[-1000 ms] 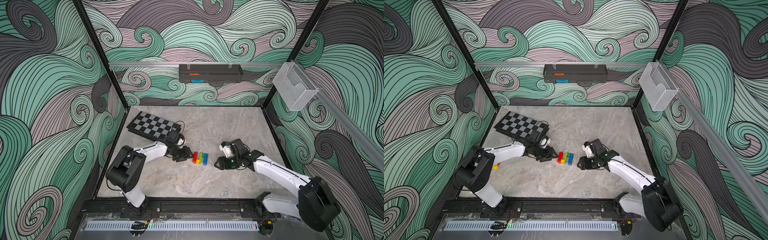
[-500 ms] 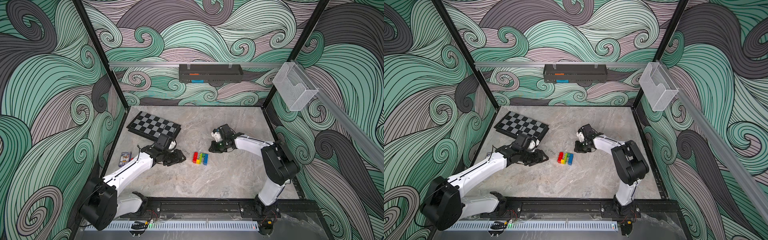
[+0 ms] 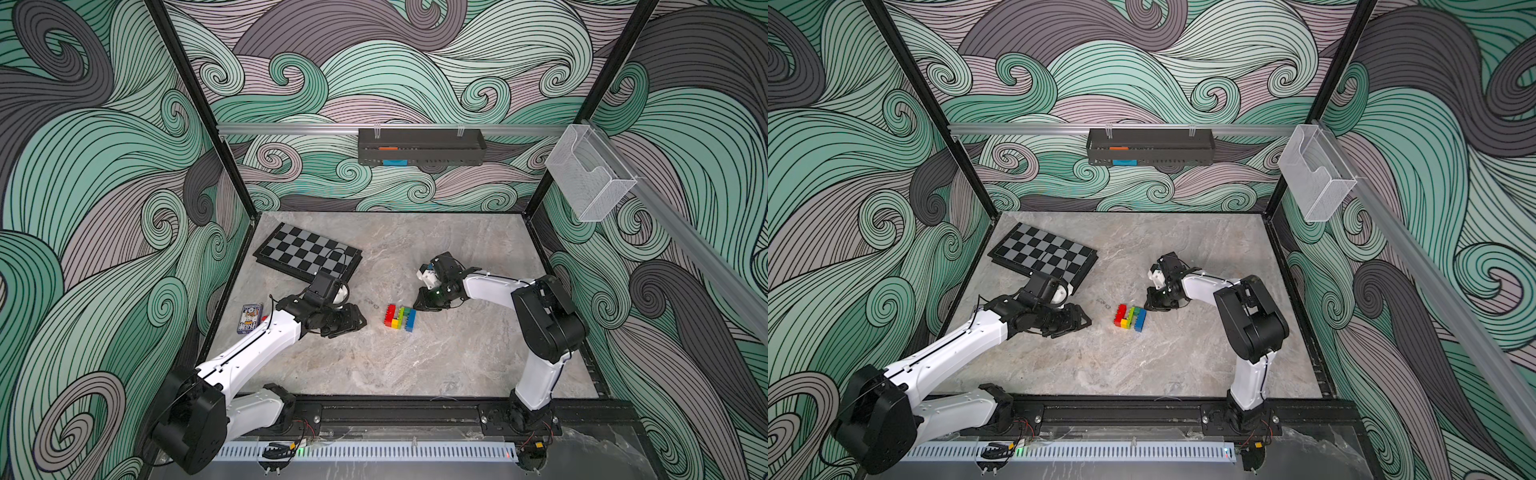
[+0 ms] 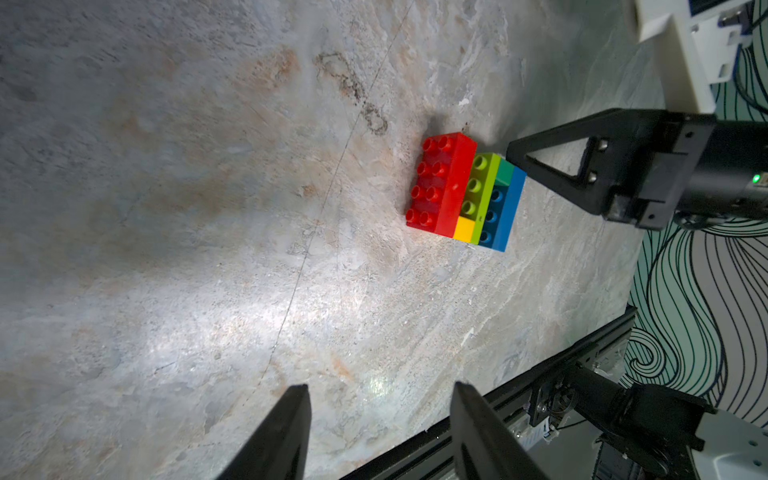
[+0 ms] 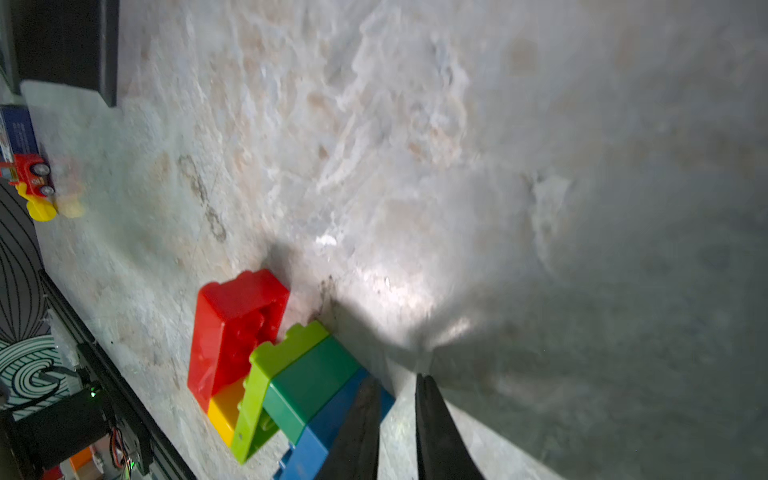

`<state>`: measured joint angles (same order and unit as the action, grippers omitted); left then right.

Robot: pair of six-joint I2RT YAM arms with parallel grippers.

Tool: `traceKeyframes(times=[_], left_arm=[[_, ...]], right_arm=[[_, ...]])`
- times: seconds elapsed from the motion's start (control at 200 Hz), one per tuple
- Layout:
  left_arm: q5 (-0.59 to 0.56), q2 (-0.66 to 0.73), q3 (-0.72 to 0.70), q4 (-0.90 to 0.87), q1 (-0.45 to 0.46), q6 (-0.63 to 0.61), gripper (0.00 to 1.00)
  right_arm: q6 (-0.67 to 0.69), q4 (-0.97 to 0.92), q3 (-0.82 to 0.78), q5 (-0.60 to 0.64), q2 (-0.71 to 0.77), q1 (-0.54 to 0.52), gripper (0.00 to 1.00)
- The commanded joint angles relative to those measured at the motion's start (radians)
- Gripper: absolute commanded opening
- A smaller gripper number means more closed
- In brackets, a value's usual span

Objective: Assemble the number 5 with lego
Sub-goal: Adjust the lego brick at the center of the board.

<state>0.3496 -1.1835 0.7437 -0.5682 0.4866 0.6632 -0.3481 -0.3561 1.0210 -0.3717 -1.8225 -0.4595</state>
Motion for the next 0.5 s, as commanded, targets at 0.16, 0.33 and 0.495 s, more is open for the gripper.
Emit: traceKeyframes(times=[0.16,0.33,0.495], left_arm=[[-0.002,-0.022,0.004,0.001,-0.002,-0.007,0.57],[-0.01,-0.003,0.0,-0.006,-0.002,-0.004,0.57],[-0.041,0.021,0.01,-0.039,-0.001,-0.005,0.57]], right_arm=[[-0.001,-0.011,-0.068,-0.04,0.095,-0.077,0.22],[-0.06,0.006,-0.109,-0.052,0.139,-0.166,0.23],[-0.07,-0.006,-0.1,-0.044,0.157,-0.217,0.25]])
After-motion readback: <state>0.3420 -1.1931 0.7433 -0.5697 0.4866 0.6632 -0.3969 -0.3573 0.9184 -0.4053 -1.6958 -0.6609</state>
